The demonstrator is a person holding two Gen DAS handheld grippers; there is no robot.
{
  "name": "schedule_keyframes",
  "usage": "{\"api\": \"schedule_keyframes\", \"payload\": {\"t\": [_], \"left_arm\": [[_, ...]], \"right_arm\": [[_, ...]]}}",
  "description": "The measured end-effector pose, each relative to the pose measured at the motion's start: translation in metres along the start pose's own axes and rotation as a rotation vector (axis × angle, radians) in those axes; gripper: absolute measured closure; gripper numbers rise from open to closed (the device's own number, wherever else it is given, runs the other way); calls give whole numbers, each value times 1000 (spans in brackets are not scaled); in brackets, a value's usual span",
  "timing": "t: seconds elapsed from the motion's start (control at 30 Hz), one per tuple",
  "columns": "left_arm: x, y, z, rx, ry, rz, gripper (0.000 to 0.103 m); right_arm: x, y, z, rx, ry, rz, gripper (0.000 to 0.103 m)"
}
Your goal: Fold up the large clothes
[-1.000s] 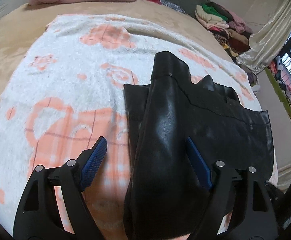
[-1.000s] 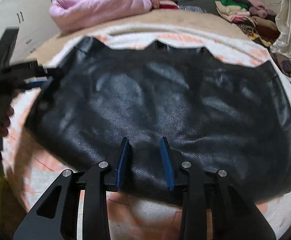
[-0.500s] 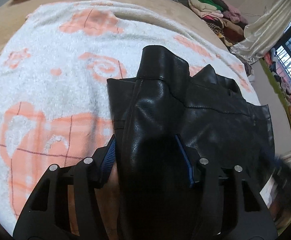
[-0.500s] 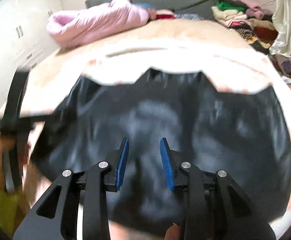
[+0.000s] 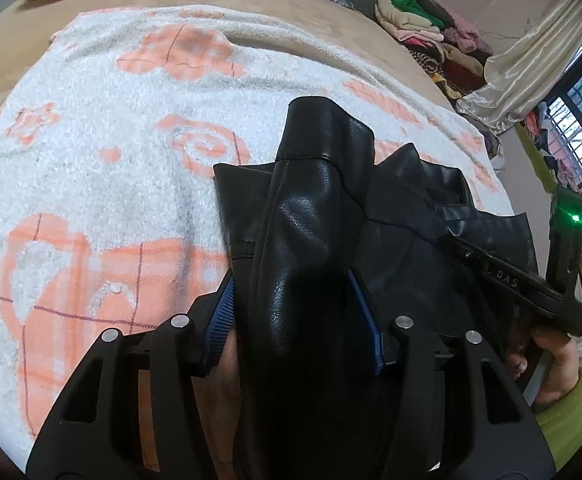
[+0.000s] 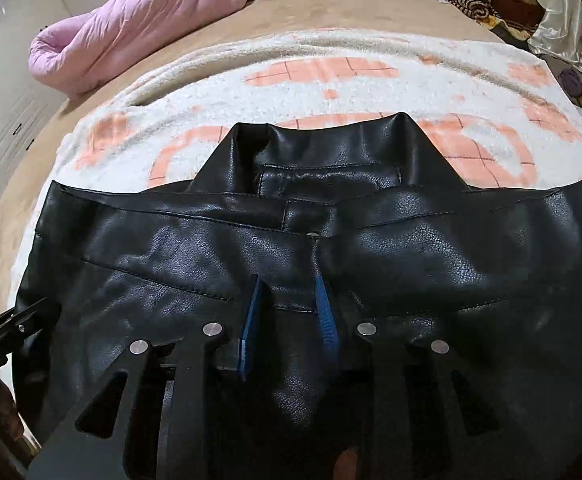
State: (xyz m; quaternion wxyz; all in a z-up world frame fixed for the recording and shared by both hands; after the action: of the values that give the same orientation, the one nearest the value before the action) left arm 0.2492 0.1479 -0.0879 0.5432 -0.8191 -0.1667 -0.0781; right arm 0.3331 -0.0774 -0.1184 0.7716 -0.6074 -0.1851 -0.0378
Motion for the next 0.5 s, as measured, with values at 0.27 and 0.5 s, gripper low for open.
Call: {"api": "schedule_keyframes", "payload": {"t": [0.27,0.5], "left_arm": [[0,-2,0,-4,-1,-2,58],[0,-2,0,-4,-1,-3,58]], "right_arm": [[-44,-67,18,20,-83,-147,74],[-112,-66,23,24,-107,-86,74]]}}
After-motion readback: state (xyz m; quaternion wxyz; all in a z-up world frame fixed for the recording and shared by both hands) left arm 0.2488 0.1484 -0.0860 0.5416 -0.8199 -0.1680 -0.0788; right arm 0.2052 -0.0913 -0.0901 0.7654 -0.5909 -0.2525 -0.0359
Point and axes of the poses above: each gripper's, at about its wrist camera, not at the fingertips, and y roughly the way its jaws point, z to its left, x to its top, the point moved 6 cm from there along y, roughly the way its jaws point, and after that the axes turned 11 degrees about z, right-handed, at the moved point
